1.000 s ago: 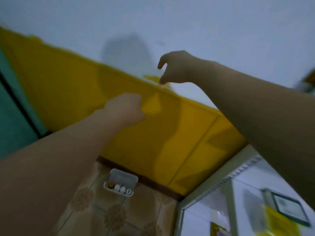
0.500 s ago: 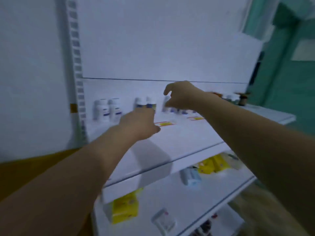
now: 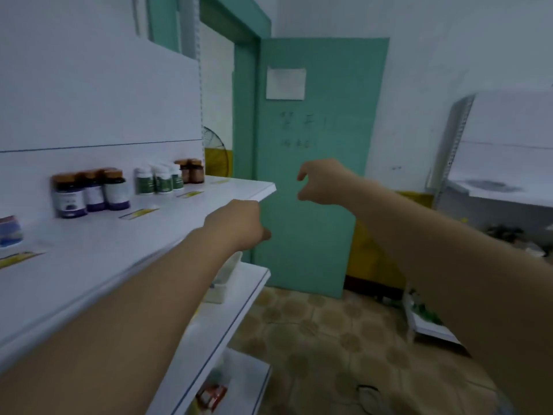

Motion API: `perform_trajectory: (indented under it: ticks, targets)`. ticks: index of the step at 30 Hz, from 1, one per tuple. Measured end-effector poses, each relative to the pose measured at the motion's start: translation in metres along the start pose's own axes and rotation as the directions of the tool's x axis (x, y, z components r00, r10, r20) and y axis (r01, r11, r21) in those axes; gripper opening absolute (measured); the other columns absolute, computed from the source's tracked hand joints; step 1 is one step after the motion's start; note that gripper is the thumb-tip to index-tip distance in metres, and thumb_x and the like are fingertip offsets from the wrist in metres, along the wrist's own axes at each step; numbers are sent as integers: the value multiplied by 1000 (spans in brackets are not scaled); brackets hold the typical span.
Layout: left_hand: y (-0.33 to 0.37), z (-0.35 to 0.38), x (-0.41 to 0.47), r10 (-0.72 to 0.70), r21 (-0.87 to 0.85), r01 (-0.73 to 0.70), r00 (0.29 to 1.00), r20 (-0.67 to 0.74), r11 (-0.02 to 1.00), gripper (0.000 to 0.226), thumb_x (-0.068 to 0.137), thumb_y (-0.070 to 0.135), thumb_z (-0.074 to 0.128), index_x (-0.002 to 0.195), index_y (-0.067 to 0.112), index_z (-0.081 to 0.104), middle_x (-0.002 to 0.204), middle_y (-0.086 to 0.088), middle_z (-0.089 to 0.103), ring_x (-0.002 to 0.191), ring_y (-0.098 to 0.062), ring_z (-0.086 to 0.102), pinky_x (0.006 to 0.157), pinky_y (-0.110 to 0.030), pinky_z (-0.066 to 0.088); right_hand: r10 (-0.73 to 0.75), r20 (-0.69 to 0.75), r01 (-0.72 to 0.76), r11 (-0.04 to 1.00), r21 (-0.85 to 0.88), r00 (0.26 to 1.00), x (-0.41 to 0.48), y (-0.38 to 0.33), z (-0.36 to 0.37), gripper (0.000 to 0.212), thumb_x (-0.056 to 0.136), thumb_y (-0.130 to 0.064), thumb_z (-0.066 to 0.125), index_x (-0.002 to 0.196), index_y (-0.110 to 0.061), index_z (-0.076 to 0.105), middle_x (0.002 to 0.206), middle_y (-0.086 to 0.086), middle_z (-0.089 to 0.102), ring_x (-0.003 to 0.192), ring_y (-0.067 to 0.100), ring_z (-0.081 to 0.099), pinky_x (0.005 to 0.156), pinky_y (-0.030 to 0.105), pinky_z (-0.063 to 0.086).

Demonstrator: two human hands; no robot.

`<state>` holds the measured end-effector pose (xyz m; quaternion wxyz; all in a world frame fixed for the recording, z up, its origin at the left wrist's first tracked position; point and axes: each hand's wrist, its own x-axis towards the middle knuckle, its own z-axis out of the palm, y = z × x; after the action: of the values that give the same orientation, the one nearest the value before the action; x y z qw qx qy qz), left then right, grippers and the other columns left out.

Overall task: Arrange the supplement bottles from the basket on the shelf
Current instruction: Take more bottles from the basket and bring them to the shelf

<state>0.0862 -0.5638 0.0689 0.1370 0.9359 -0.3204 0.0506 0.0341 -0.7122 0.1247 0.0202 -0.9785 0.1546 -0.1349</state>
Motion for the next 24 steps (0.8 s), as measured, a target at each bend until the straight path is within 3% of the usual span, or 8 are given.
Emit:
perform_trajectory:
  ticks: [7, 10, 14, 18, 22, 24]
  targets:
    - [16, 36, 138, 100, -1, -100, 995, -7, 995, 38, 89, 39, 58, 114, 12, 53, 110, -6, 57, 91, -21, 51, 71, -29, 41, 107, -27, -107, 994, 14, 994, 107, 72, 36, 37, 86, -13, 57, 119, 1, 59, 115, 20, 64, 109, 34, 59, 89, 41, 52]
    - [-3, 32, 193, 73, 12, -73, 996, -45, 997, 33, 87, 38, 60, 109, 14, 53, 110, -7, 58, 89, -21, 51, 69, -29, 41, 77, -19, -76, 997, 25, 997, 166, 73, 43, 36, 88, -16, 57, 122, -4, 58, 118, 15, 62, 108, 31, 58, 85, 35, 50]
    - [-35, 24, 248, -9, 27, 11, 996, -88, 1000, 36, 89, 36, 58, 115, 11, 54, 116, -7, 58, 102, -25, 55, 71, -30, 41, -70, -37, 72, 996, 52, 997, 249, 47, 57, 36, 88, -16, 57, 124, -10, 57, 120, 10, 60, 110, 27, 55, 85, 28, 45]
    - [-84, 23, 276, -173, 50, 181, 975, -137, 982, 30, 89, 33, 57, 109, 11, 53, 111, -9, 58, 97, -26, 56, 68, -32, 42, -265, -25, 266, 959, 93, 964, 321, -4, 85, 36, 87, -18, 59, 120, -6, 59, 116, 13, 63, 108, 29, 57, 89, 32, 48]
    - [-138, 13, 255, -423, 38, 447, 867, -263, 894, 33, 89, 31, 54, 117, 13, 51, 115, -8, 59, 99, -26, 56, 70, -31, 41, -554, -41, 555, 827, 88, 832, 359, -76, 111, 32, 89, -21, 58, 119, -8, 58, 119, 11, 61, 109, 27, 55, 73, 27, 44]
    - [-160, 3, 232, -530, 14, 561, 790, -307, 828, 29, 90, 28, 52, 114, 13, 54, 113, -7, 61, 98, -26, 57, 72, -31, 43, -667, -47, 665, 731, 154, 744, 366, -111, 118, 37, 88, -23, 60, 124, -14, 56, 125, 8, 58, 114, 25, 52, 79, 26, 44]
